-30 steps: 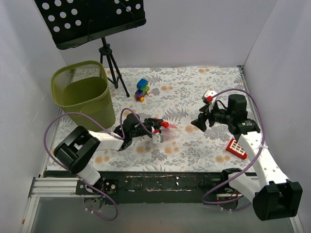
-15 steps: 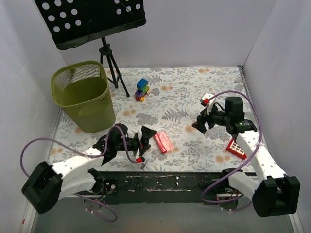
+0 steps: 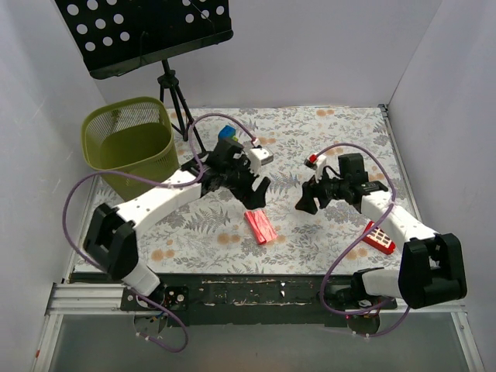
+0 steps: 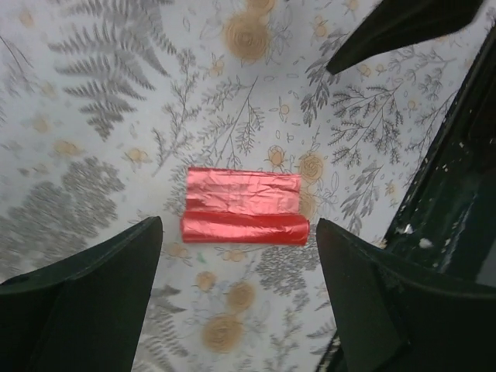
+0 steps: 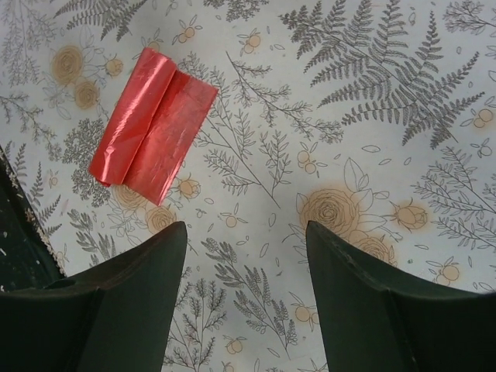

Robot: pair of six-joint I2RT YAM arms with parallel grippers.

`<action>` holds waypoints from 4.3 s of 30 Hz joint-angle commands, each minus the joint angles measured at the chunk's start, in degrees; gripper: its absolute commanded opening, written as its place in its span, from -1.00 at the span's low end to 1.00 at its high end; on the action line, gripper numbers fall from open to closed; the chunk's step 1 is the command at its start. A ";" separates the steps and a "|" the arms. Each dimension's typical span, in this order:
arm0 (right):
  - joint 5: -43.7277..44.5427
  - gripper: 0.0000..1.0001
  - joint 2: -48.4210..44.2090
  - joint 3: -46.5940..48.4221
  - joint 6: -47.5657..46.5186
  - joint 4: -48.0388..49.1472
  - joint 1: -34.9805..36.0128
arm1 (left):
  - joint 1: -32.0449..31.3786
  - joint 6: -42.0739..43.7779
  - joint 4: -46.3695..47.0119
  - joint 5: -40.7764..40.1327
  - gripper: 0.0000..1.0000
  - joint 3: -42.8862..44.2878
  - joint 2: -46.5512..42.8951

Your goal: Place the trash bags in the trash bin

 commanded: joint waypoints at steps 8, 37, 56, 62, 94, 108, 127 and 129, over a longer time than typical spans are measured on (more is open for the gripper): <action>23.87 0.45 -0.77 6.79 12.17 2.06 -0.27 | -2.24 -40.00 -15.85 -14.30 0.71 2.40 14.11; -13.40 0.76 2.21 0.36 2.42 4.35 0.43 | 9.97 -3.84 0.60 26.05 -0.87 1.16 16.59; -14.45 0.76 10.56 7.93 -0.50 7.07 12.56 | 8.21 7.28 -7.77 30.35 -0.72 1.78 7.09; -16.29 0.65 13.64 9.16 8.29 14.36 12.74 | 8.21 5.17 -5.31 30.53 -0.73 0.82 6.83; -11.12 -0.97 31.92 46.67 -16.12 -45.73 9.40 | 10.15 -44.93 36.80 8.38 0.16 -21.69 16.49; -2.42 -0.97 19.37 48.01 -23.16 -55.77 9.23 | 10.15 -43.44 35.30 7.41 0.13 -16.68 20.53; 13.92 -0.97 5.39 37.48 -18.42 -56.39 0.27 | 10.59 -40.02 33.98 10.92 0.09 -12.55 21.77; 17.34 -0.97 4.24 34.57 -16.50 -54.81 -1.40 | 10.59 -39.57 34.33 11.37 0.08 -12.55 21.50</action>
